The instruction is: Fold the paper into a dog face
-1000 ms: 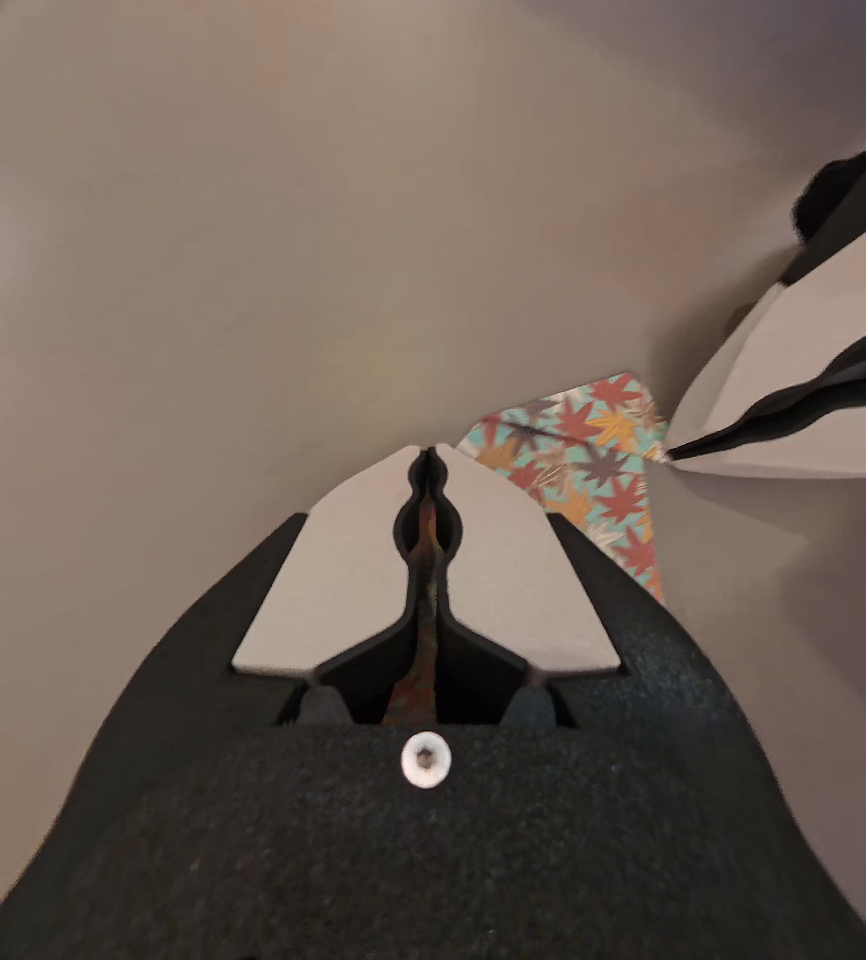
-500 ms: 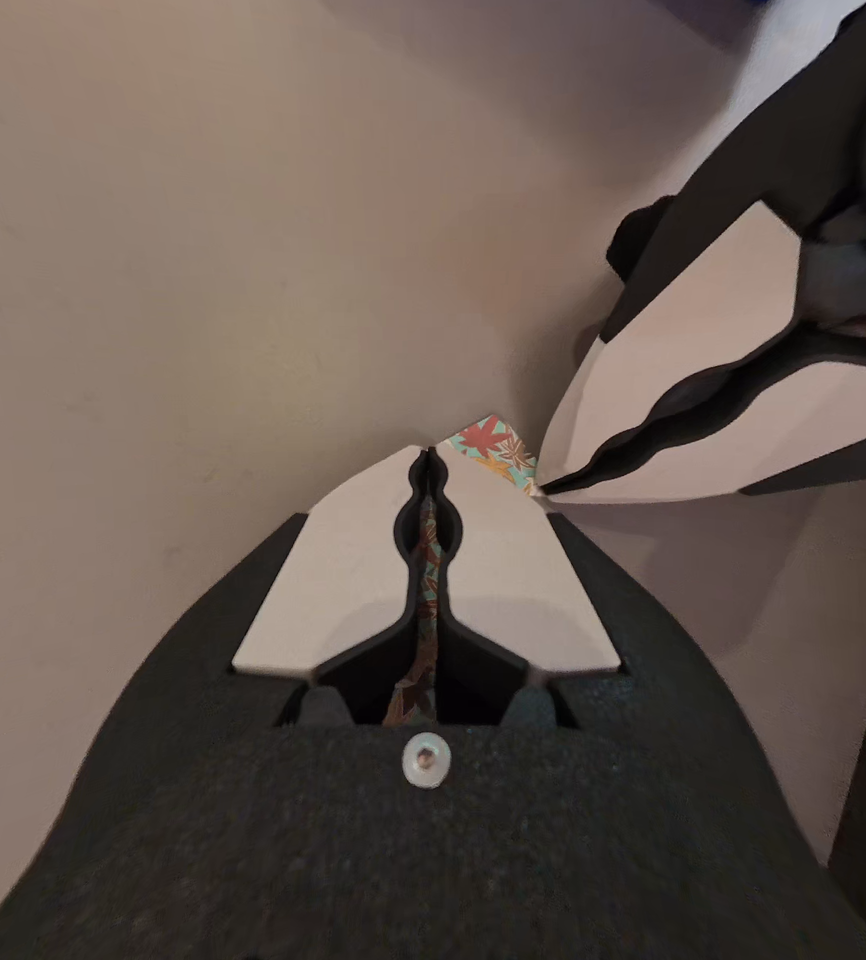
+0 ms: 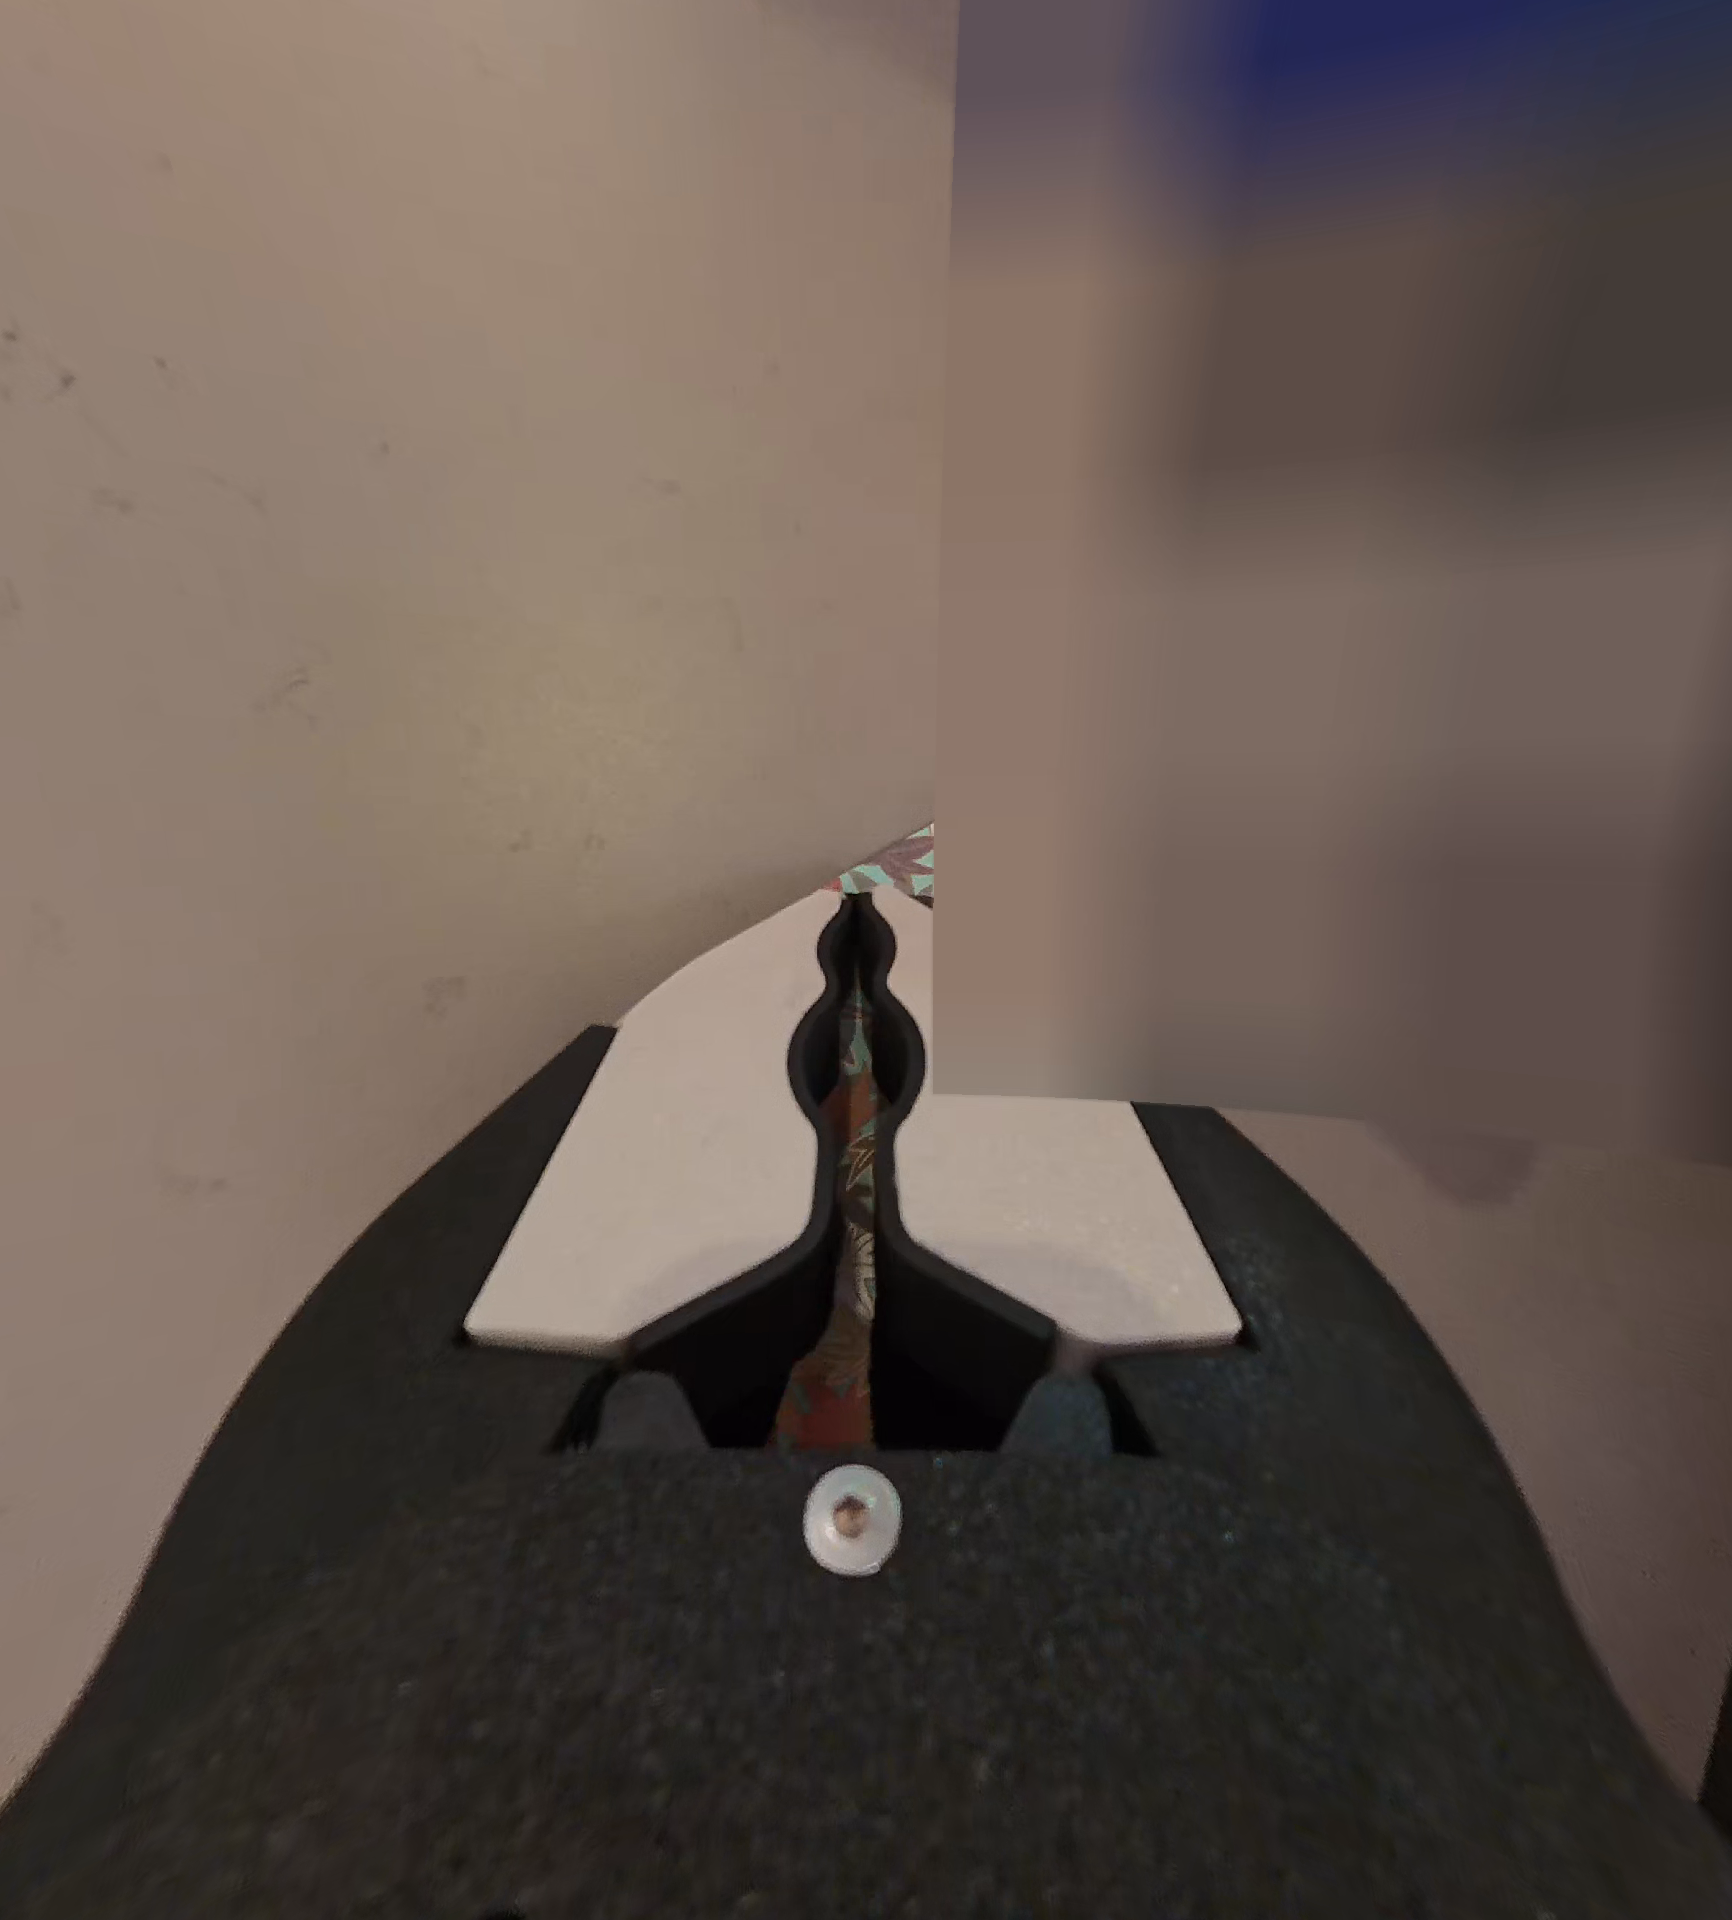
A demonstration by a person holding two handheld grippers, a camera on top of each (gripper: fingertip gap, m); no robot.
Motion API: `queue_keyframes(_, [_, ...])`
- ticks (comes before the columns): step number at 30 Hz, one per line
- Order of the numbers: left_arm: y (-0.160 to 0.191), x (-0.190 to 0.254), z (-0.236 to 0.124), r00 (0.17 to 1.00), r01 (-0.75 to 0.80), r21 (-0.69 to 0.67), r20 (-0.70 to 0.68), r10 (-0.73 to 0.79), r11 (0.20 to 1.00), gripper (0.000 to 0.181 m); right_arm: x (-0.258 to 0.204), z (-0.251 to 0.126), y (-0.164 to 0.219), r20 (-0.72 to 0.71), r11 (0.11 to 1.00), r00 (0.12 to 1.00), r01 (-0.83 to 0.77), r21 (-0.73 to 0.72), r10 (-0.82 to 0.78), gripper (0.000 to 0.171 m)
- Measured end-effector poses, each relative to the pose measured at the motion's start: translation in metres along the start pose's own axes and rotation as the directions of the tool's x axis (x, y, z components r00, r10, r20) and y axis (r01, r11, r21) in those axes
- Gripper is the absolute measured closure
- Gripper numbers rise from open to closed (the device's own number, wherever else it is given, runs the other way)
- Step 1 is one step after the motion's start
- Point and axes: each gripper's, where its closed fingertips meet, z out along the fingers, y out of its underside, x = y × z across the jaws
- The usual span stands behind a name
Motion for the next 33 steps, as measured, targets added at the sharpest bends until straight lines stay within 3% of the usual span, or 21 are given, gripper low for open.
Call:
queue_keyframes(7, [0.022, -0.002, -0.037, 0.997, -0.029, 0.024, 0.067, 0.027, 0.999, 0.181, 0.010, -0.005, 0.005, 0.023, 1.000, 1.000, -0.004, -0.029, 0.005, 0.171])
queue_keyframes(9, [0.034, -0.007, -0.047, 0.995, -0.035, 0.029, 0.100, 0.032, 0.999, 0.168, 0.012, -0.006, 0.006, 0.047, 0.999, 0.999, 0.015, -0.032, -0.014, 0.171])
queue_keyframes(16, [0.054, -0.009, -0.050, 0.996, -0.011, 0.014, 0.086, 0.010, 1.000, 0.158, 0.019, -0.006, 0.005, 0.119, 0.997, 0.992, 0.046, -0.067, -0.038, 0.171])
queue_keyframes(22, [0.060, -0.004, -0.053, 0.994, 0.008, 0.020, 0.105, -0.011, 1.000, 0.153, 0.023, -0.005, 0.003, 0.094, 0.997, 0.994, 0.057, -0.060, -0.051, 0.166])
queue_keyframes(30, [0.060, 0.007, -0.052, 0.991, 0.072, 0.068, 0.106, -0.079, 0.995, 0.146, 0.015, -0.020, -0.026, 0.051, 0.998, 0.998, 0.032, 0.059, -0.035, 0.157])
queue_keyframes(33, [0.059, 0.009, -0.051, 0.986, 0.104, 0.091, 0.122, -0.115, 0.990, 0.144, -0.006, -0.021, -0.045, 0.096, 0.991, 0.995, -0.035, 0.132, 0.023, 0.150])
